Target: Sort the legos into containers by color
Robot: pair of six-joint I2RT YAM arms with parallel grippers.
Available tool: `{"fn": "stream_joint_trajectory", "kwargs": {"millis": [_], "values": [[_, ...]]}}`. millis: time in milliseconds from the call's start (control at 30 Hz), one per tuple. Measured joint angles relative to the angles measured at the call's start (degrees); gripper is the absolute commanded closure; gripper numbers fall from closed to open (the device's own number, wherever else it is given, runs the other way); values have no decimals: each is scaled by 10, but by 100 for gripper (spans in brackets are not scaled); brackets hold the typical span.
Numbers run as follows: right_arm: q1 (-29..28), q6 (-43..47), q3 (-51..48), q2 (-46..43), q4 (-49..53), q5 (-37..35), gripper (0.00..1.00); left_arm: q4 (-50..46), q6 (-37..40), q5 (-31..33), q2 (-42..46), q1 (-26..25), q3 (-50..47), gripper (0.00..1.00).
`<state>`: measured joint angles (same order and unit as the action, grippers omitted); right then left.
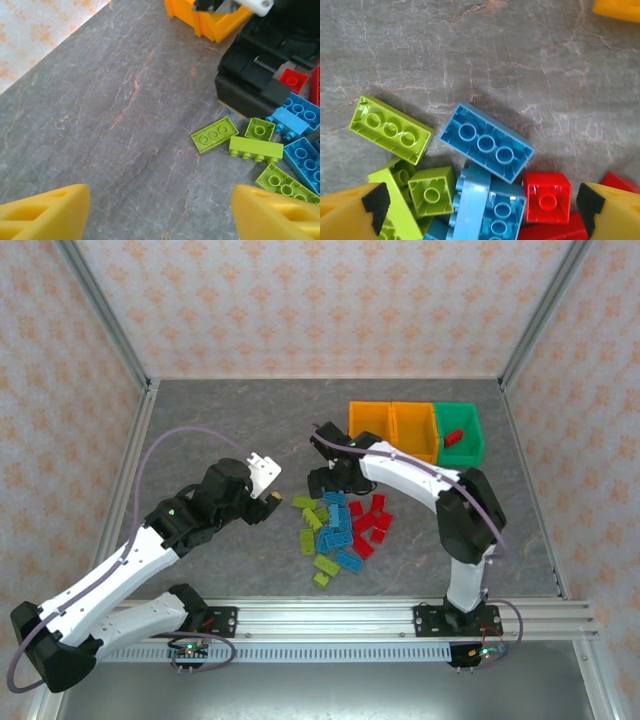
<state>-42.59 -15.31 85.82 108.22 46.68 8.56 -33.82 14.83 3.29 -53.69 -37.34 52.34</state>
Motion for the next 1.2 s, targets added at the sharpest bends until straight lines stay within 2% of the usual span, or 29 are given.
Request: {"fn": "stream_joint_trajectory", "kwargs": {"millis": [133, 300, 500, 600, 767, 833, 900, 1200], "values": [[6, -16, 33, 46, 5, -1, 2, 0, 12, -7, -2, 5, 0, 8], [9, -103, 40, 80, 5, -14, 7, 2, 18, -18, -2, 15, -5, 4], [9, -184, 35, 93, 2, -37, 24, 3, 18, -31, -2, 20, -7, 2], [9, -203, 33, 95, -2, -37, 28, 3, 19, -39, -1, 21, -8, 1], [8, -227, 26, 97, -11, -37, 25, 7, 23, -44, -1, 22, -12, 0], [8, -236, 22, 98, -14, -36, 16, 9, 23, -46, 0, 22, -15, 0], [8, -242, 21, 99, -14, -33, 10, 9, 27, -49, 0, 22, -15, 0], [8, -263, 15, 101, -23, -19, 22, 11, 33, -61, 0, 22, -19, 0]]}}
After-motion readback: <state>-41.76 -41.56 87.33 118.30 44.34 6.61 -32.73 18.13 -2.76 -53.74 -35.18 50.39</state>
